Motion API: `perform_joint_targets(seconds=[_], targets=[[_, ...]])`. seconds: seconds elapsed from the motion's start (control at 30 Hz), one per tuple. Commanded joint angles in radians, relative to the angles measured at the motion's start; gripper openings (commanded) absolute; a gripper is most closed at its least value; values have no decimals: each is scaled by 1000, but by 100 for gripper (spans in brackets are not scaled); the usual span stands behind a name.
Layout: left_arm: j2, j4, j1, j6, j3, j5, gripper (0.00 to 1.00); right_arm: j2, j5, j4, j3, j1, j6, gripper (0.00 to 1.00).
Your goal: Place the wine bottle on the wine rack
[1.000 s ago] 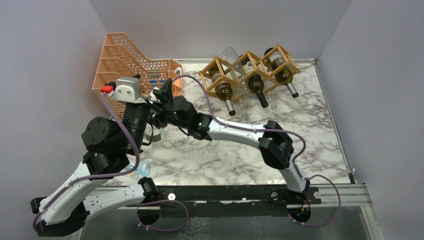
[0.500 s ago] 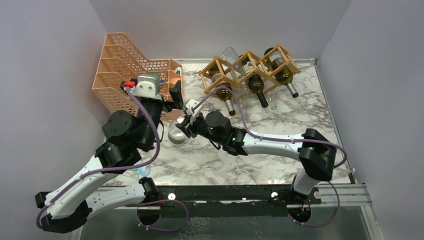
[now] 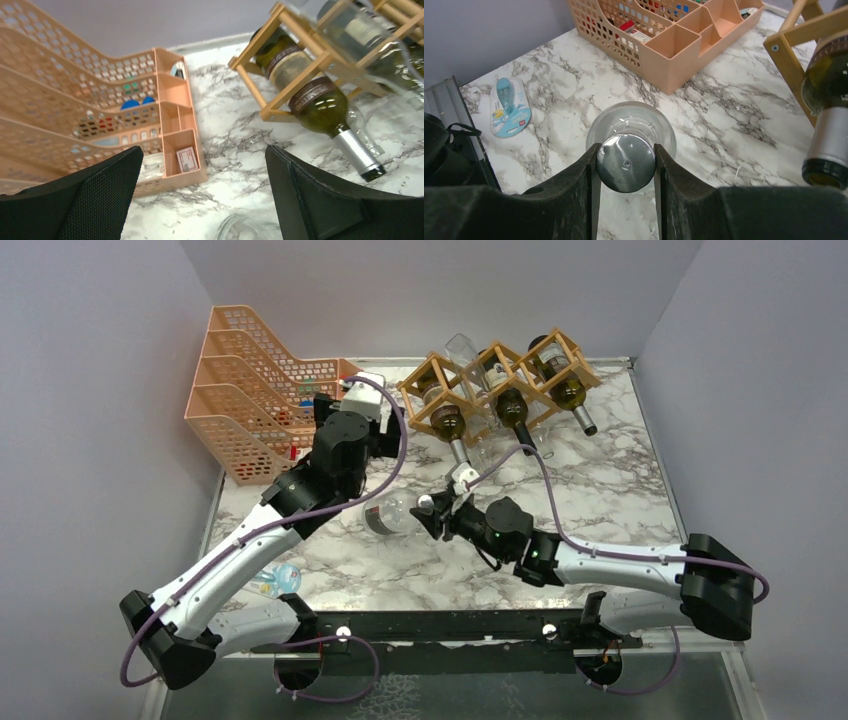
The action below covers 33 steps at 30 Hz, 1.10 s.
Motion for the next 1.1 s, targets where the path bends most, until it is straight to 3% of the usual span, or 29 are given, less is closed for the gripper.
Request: perform_joint_targets(seconds=[0.0,0.2,0.4,0.6,0.9,1.07], targets=[[16,-84,157,-212,-59,328,99,-45,34,-131,-116,4,84,1],[48,-83,300,-318,-183,626,99,-138,48,-186,-185,4,129,1],[118,-84,392,-368,-287,805,99,-218,41,-328,-195,4,175,1],[169,-71,423,-377,-345,845,99,-220,16,-417,-195,4,196,1],[234,-58,426,-372,-365,894,96,-61,-7,-544,-122,4,198,1],[254,-59,427,-368,-370,923,91,37,3,-599,-69,3,209,16]])
